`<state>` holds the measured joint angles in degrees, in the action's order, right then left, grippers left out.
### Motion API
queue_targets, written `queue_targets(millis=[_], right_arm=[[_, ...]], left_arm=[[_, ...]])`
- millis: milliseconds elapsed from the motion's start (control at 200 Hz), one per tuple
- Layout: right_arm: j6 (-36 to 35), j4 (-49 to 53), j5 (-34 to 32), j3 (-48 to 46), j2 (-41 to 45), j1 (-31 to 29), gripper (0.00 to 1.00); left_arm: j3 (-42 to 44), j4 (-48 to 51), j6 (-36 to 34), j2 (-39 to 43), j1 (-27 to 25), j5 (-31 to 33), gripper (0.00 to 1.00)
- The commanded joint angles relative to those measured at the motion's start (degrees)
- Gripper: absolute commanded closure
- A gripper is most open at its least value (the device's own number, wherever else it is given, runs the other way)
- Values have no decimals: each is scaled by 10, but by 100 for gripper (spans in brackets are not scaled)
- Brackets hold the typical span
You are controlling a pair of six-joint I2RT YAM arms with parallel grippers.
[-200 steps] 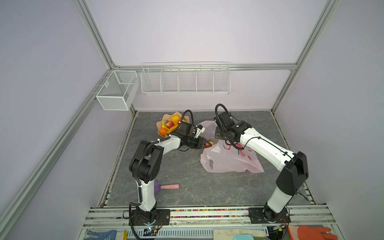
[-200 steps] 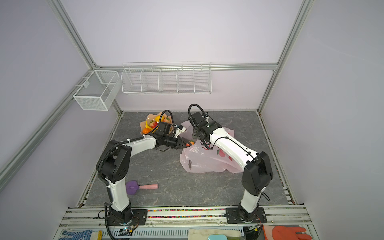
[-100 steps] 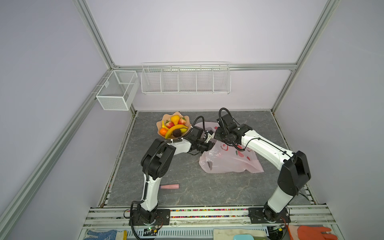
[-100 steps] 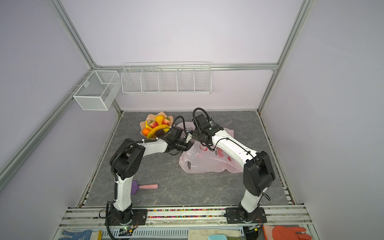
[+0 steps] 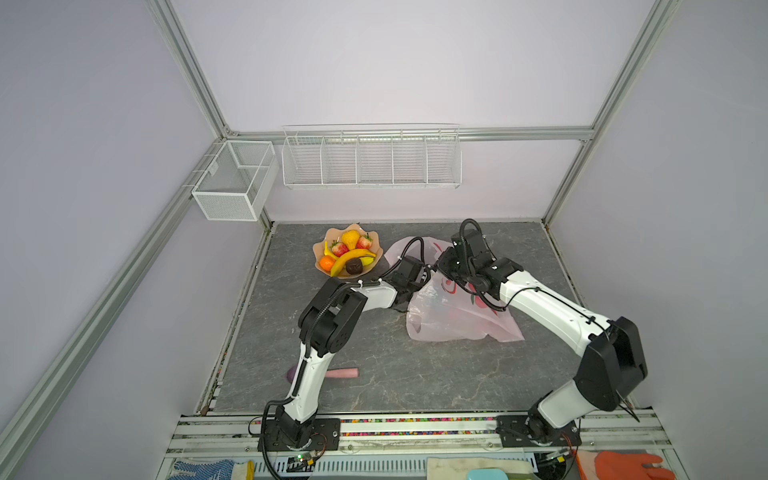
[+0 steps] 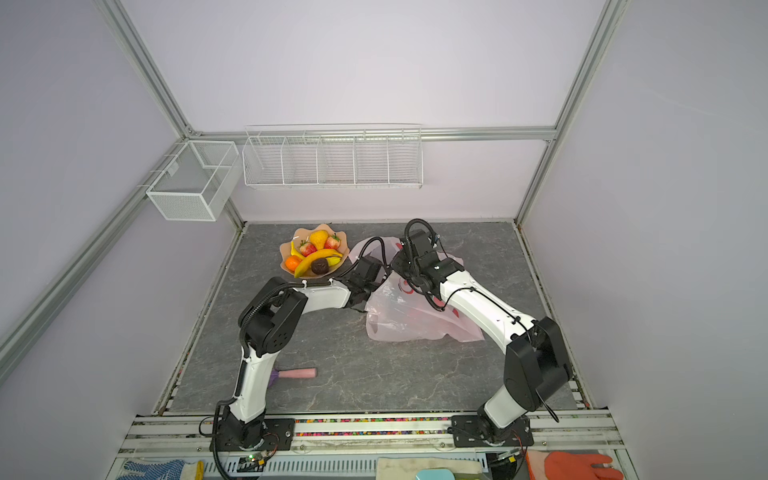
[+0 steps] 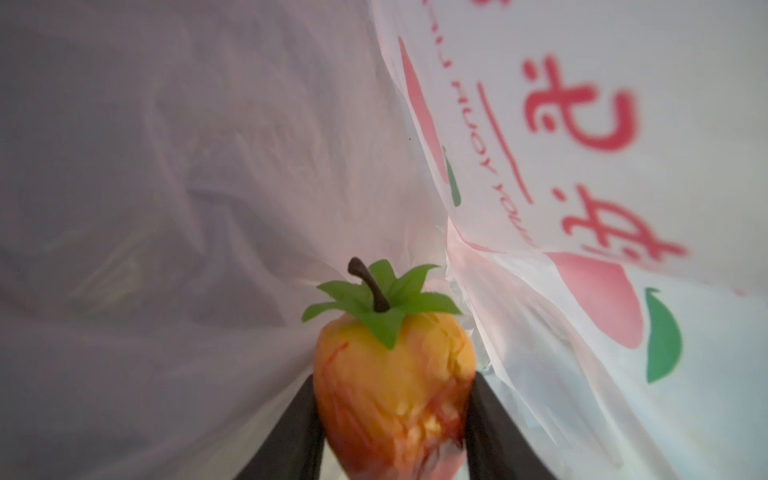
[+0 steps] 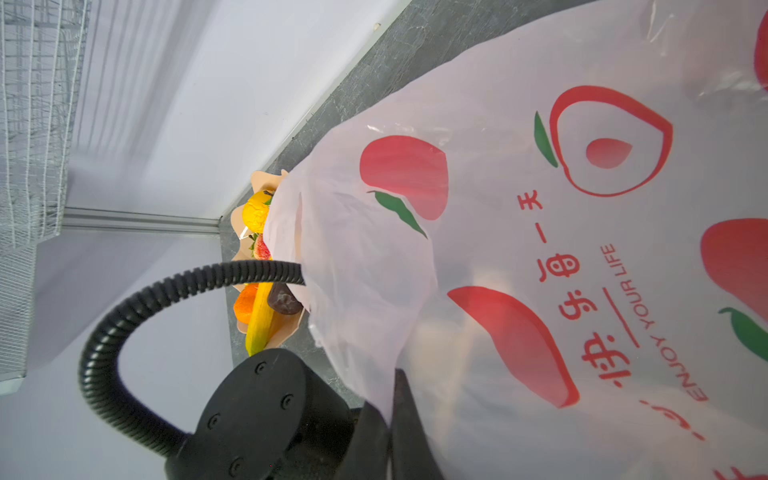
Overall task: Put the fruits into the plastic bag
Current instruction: 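Lower the apple into the bag with the left gripper and release it, then withdraw the left gripper from the bag and move it over the bowl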
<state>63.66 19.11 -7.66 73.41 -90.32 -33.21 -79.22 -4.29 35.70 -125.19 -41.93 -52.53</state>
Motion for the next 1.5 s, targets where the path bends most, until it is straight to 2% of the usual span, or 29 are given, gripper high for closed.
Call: queue_targets(millis=[0,130,160,245,540,740,900,1035,1155,1495], right_arm=[[43,-32,17,-24,15,7,94],[46,-33,23,-32,21,12,94],[45,-31,23,-33,22,12,94],[46,-28,21,-37,29,16,94],[45,-5,11,-52,47,24,94],[45,8,7,-55,51,29,94],[43,8,8,-56,51,31,94],[38,10,10,-54,52,33,94],[37,12,12,-54,52,34,94],[32,11,22,-46,45,41,94]], left_arm=[[-20,31,-10,-4,-2,25,39],[-22,74,-26,17,-2,48,30],[-23,84,-30,22,-2,50,24],[-21,112,-42,41,-1,64,21],[8,189,-60,122,39,130,20],[1,287,-107,159,56,160,20],[-5,361,-134,198,73,244,21],[-6,389,-133,225,104,279,21],[-34,446,-158,238,124,355,20],[-129,547,-238,221,194,432,20]])
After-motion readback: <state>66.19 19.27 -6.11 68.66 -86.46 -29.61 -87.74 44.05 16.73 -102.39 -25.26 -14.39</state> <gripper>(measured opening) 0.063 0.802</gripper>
